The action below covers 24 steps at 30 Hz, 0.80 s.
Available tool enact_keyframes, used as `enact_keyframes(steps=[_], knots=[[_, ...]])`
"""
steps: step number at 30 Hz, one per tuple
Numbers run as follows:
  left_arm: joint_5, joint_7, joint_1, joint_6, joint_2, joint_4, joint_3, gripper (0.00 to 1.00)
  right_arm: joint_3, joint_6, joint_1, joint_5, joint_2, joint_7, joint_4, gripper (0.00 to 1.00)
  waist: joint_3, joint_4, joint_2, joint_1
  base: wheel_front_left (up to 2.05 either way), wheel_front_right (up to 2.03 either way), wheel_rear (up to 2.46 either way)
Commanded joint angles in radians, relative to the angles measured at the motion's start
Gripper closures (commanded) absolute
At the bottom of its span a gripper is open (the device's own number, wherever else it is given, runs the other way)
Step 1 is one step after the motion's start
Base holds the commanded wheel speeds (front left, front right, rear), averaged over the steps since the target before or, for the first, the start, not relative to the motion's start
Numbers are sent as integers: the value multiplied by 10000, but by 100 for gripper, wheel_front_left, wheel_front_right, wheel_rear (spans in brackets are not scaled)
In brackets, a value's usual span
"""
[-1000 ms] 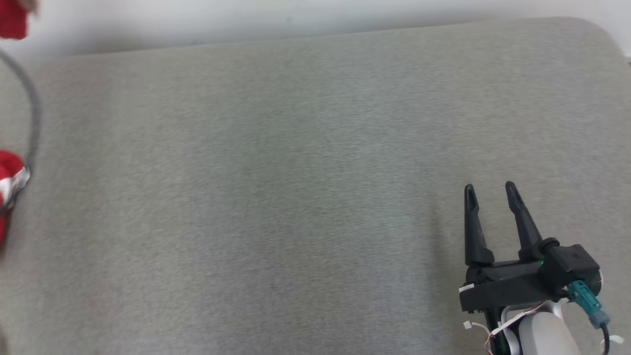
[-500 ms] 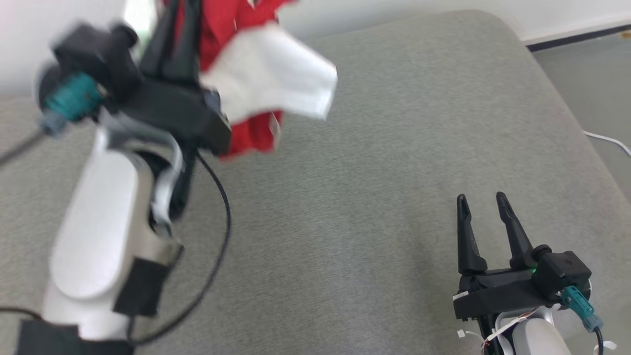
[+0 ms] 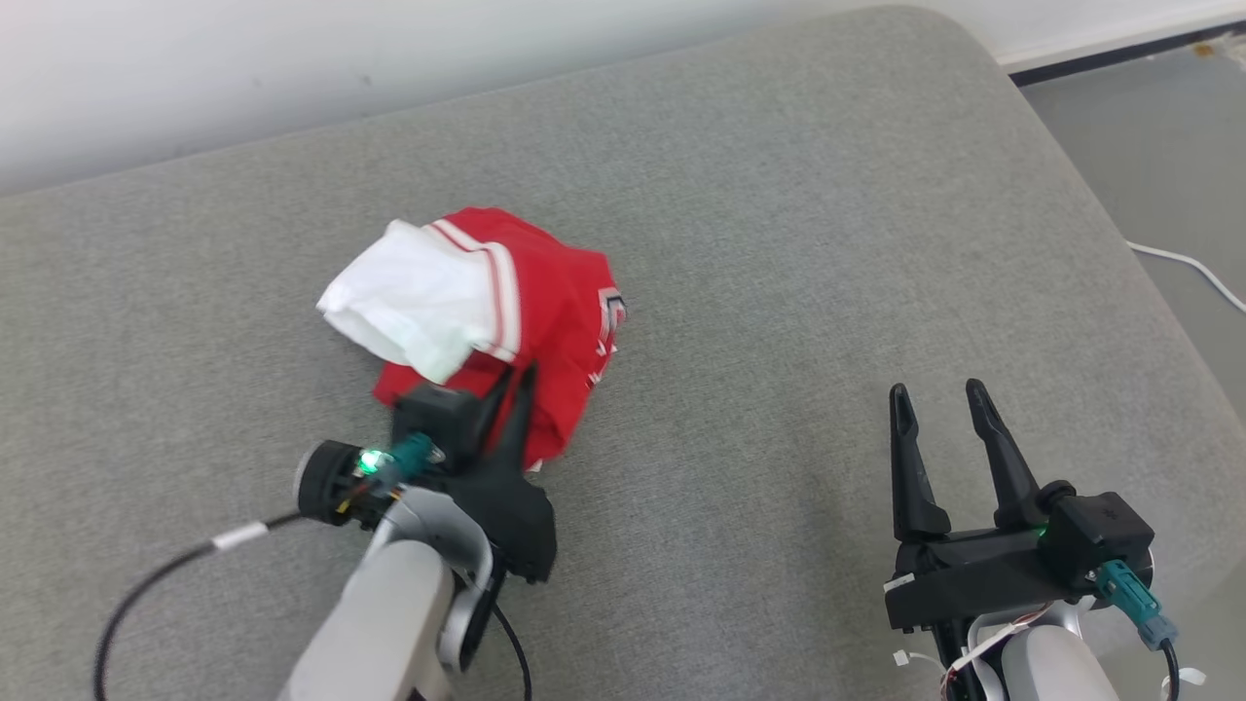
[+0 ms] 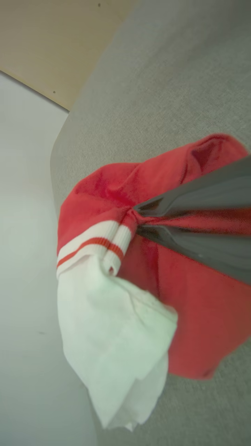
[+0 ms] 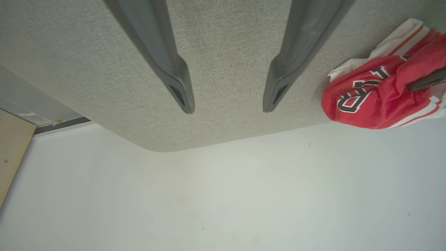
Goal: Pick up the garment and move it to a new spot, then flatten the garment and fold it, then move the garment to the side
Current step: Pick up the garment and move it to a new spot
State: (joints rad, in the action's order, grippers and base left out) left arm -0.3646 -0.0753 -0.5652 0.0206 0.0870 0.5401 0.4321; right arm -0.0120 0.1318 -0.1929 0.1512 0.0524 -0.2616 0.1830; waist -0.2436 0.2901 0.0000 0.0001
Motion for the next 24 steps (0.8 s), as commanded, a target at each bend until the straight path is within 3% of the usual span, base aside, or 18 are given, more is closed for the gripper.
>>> enact_keyframes(steps=[1, 5, 11, 19, 24], knots=[[160, -182, 25, -24, -28, 138, 114, 0, 25, -21, -32, -1, -39, -49, 4, 0, 106, -130, 0, -1, 0, 0, 0], [63, -741, -215, 137, -228, 355, 411, 0, -1, -21, 122, -42, -36, -48, 35, 0, 375, -461, 0, -1, 0, 0, 0], [-26, -1235, -435, -63, -295, -194, 509, 0, -172, -21, 431, -126, -33, -48, 34, 0, 910, -1182, 0, -1, 0, 0, 0], [-43, -1442, 64, -453, 495, -1091, 40, 0, -461, -21, 721, -290, -33, -36, 23, 0, 1532, -2016, 0, -1, 0, 0, 0], [-151, -1481, 838, -650, 1309, -1742, -380, 0, -494, -21, 918, -374, -32, -35, 0, 0, 1861, -2436, 0, -1, 0, 0, 0]])
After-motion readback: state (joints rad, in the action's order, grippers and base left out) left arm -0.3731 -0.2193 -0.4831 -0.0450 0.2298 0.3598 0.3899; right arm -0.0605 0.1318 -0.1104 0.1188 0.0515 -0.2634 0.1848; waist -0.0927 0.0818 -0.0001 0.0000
